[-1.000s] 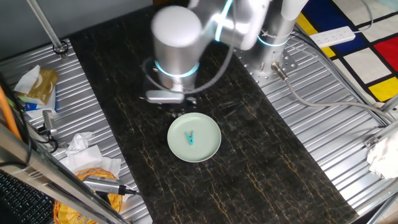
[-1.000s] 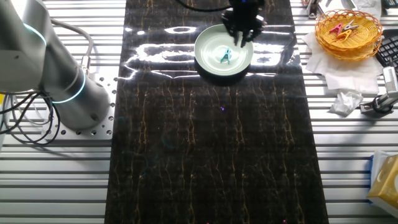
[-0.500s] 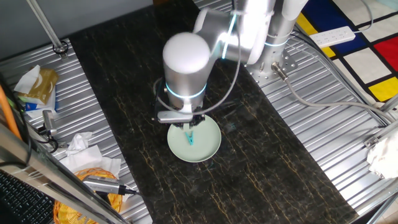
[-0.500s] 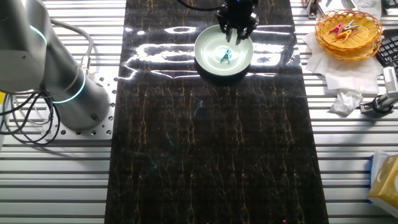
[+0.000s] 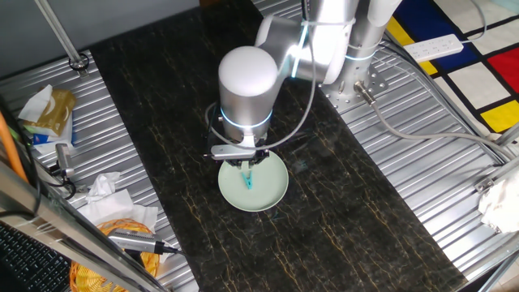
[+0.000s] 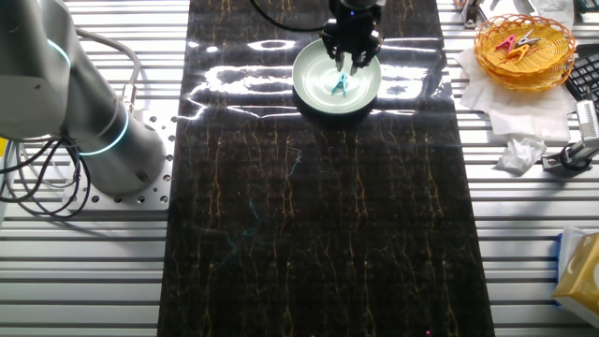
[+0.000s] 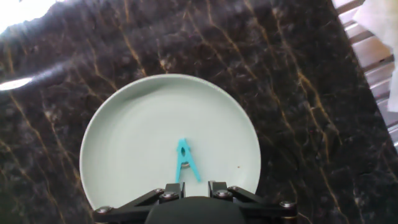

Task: Use a clamp

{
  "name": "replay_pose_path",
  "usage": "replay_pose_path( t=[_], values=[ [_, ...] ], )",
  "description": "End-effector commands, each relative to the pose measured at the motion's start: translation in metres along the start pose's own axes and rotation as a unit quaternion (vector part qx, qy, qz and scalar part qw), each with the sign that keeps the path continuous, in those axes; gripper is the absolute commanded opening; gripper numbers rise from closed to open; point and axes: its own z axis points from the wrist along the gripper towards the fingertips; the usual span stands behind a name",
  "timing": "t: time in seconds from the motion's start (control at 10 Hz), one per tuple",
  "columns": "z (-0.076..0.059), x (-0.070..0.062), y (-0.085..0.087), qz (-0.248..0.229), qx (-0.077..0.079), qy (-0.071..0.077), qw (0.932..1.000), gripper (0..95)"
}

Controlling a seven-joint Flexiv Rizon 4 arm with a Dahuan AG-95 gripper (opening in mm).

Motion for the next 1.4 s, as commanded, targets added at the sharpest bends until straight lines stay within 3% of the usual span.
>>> replay_pose_path(
  t=[0.1,0.2,0.3,0.4,0.5,0.6,0.7,1.0,1.4],
  values=[
    [0.002,0.004,-0.001,0.003,0.001,-0.001,1.0000,19.0],
    [0.003,0.006,-0.003,-0.001,0.003,0.006,1.0000,19.0],
    [0.008,0.007,-0.003,-0.008,-0.004,-0.008,0.9999,19.0],
    [0.011,0.008,-0.002,-0.013,-0.008,-0.013,0.9998,19.0],
    [0.015,0.008,-0.001,-0.022,-0.011,-0.012,0.9996,38.0],
    [0.017,0.007,0.001,-0.025,-0.018,-0.016,0.9994,38.0],
    [0.018,0.005,0.005,-0.024,-0.019,-0.013,0.9995,57.0],
    [0.025,0.001,0.021,-0.017,-0.015,-0.008,0.9997,57.0],
    [0.031,0.003,0.024,-0.030,-0.004,-0.012,0.9995,57.0]
  ],
)
